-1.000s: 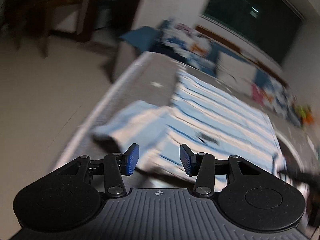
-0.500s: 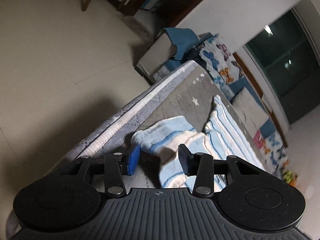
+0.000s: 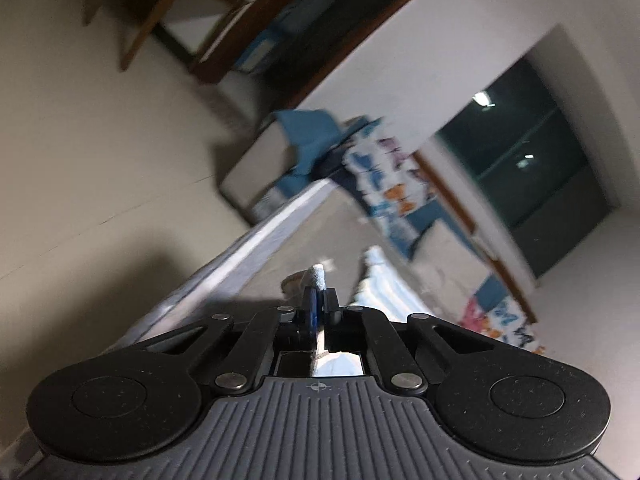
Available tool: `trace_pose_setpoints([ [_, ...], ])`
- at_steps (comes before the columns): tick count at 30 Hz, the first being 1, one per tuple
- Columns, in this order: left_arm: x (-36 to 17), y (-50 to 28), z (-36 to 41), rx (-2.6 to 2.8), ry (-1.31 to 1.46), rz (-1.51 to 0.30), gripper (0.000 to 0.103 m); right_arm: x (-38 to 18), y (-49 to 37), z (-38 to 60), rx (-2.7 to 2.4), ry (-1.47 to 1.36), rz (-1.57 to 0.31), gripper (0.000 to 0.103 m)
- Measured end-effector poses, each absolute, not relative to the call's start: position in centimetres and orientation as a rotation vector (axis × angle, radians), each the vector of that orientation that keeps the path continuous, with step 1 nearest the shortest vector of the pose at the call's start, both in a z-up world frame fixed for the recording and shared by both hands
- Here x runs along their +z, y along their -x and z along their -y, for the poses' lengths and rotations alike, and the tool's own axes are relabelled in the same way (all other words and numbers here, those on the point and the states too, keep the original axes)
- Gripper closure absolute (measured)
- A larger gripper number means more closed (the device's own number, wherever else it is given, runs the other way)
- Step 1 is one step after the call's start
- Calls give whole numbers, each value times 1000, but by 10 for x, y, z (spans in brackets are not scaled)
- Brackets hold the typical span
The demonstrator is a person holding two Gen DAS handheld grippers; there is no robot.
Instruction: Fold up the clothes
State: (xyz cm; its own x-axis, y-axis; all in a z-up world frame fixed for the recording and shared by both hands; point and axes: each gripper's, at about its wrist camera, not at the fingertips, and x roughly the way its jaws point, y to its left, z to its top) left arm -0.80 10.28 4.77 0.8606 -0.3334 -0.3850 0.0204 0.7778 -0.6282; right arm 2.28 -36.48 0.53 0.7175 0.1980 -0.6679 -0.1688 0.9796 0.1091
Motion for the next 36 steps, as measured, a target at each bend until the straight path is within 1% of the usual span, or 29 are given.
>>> trace_pose_setpoints([
  [5, 70, 15, -79, -340, 559, -418, 100, 5, -23, 366, 202, -43, -742, 69],
  [7, 74, 13, -55, -420, 486, -434, 100, 5, -23, 366, 201, -44, -741, 69],
  [13, 54, 13, 10, -600, 237, -567, 100, 5, -23, 368, 200, -53, -740, 69],
  [17, 29, 24, 27, -618, 97, -679, 99, 5, -23, 369, 205, -57, -739, 69],
  [20, 20, 29, 22, -643, 76, -735, 97, 4, -23, 370, 208, -60, -739, 68],
  [22, 19, 29, 13, -646, 90, -746, 93, 4, -22, 370, 210, -66, -737, 68],
  [23, 19, 29, 8, -647, 97, -751, 93, 4, -22, 370, 211, -69, -736, 68],
  [27, 30, 10, -3, -620, 133, -713, 91, 3, -22, 370, 208, -70, -733, 67],
  [30, 34, -19, -9, -596, 216, -723, 91, 3, -22, 370, 206, -70, -732, 67],
  [36, 33, -74, 6, -558, 244, -759, 91, 3, -21, 371, 205, -82, -731, 67],
])
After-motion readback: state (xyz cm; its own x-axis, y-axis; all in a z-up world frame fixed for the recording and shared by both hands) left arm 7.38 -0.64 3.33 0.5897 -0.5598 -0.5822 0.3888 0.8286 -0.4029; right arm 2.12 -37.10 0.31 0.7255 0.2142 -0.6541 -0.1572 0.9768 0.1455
